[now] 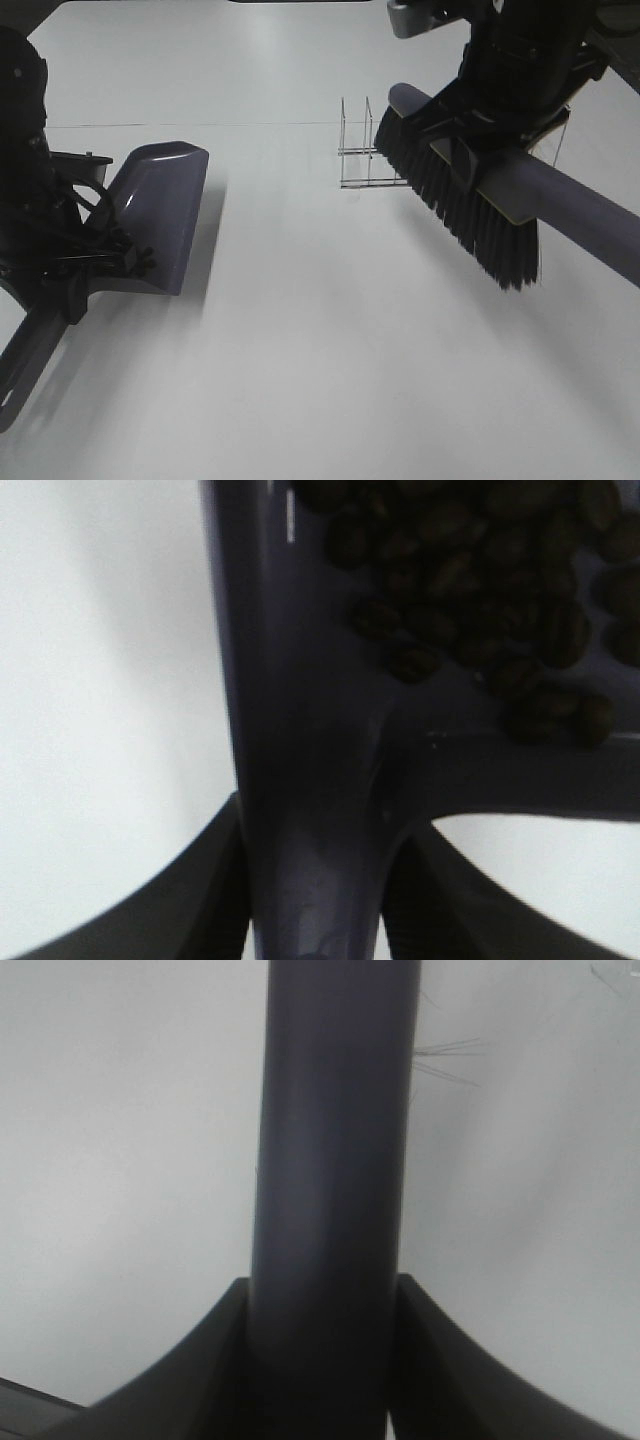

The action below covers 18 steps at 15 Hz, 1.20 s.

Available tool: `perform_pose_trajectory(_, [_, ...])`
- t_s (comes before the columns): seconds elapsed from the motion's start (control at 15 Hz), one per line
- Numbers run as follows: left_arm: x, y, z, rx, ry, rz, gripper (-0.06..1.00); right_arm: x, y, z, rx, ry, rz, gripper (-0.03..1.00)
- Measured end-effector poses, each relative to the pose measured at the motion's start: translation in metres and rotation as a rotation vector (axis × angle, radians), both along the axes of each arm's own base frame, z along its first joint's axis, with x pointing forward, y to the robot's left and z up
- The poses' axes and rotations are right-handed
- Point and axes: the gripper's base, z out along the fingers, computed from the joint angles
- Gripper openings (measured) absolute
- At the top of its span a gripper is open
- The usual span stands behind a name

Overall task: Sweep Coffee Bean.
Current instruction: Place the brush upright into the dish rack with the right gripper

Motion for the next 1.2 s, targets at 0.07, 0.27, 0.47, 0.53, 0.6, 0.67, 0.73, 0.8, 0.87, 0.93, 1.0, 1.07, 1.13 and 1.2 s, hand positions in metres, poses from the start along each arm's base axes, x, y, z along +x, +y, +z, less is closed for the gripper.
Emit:
perform_pose_trajectory(0.07, [0.0, 0.0, -0.001, -0.003, -0.003, -0.013, 0.34, -0.008, -0.015, -0.014, -0.006, 0.055, -0.05, 0.31])
perform_pose_trajectory(0.27, [0.001, 0.0, -0.001, -0.009, -0.021, -0.015, 0.34, -0.003, -0.06, -0.038, 0.03, 0.123, -0.216, 0.31])
perform_pose_trajectory(0.47, [0.002, -0.001, -0.001, -0.01, -0.024, -0.015, 0.34, 0.002, -0.099, -0.047, 0.044, 0.128, -0.342, 0.31])
perform_pose_trajectory(0.53, [0.002, -0.001, -0.001, -0.011, -0.025, -0.015, 0.34, 0.006, -0.113, -0.047, 0.057, 0.108, -0.39, 0.31])
perform_pose_trajectory(0.6, [0.002, -0.001, -0.001, -0.013, -0.023, -0.012, 0.34, 0.01, -0.125, -0.047, 0.068, 0.08, -0.426, 0.31])
perform_pose_trajectory(0.67, [0.001, -0.001, -0.001, -0.017, -0.022, -0.009, 0.34, 0.012, -0.134, -0.047, 0.077, 0.056, -0.454, 0.31])
perform_pose_trajectory(0.73, [0.001, -0.002, -0.001, -0.025, -0.02, 0.007, 0.34, 0.015, -0.143, -0.046, 0.079, 0.029, -0.474, 0.31])
perform_pose_trajectory(0.8, [0.002, -0.003, -0.001, -0.028, -0.026, 0.021, 0.34, 0.017, -0.143, -0.047, 0.082, 0.016, -0.473, 0.31])
perform_pose_trajectory(0.87, [0.002, -0.003, -0.001, -0.031, -0.033, 0.034, 0.34, 0.022, -0.143, -0.049, 0.082, 0.014, -0.472, 0.31])
perform_pose_trajectory(0.93, [0.003, -0.003, -0.001, -0.031, -0.034, 0.041, 0.34, 0.029, -0.143, -0.054, 0.08, 0.023, -0.472, 0.31])
perform_pose_trajectory(1.0, [0.003, -0.003, -0.001, -0.032, -0.035, 0.046, 0.34, 0.038, -0.143, -0.057, 0.074, 0.031, -0.472, 0.31])
perform_pose_trajectory(1.07, [0.003, -0.003, -0.001, -0.032, -0.035, 0.047, 0.34, 0.043, -0.143, -0.059, 0.066, 0.037, -0.468, 0.31])
perform_pose_trajectory(1.13, [0.003, -0.003, -0.001, -0.034, -0.034, 0.05, 0.34, 0.052, -0.143, -0.063, 0.048, 0.054, -0.459, 0.31])
perform_pose_trajectory(1.2, [0.003, -0.003, -0.001, -0.034, -0.035, 0.05, 0.34, 0.059, -0.144, -0.067, 0.031, 0.078, -0.445, 0.31])
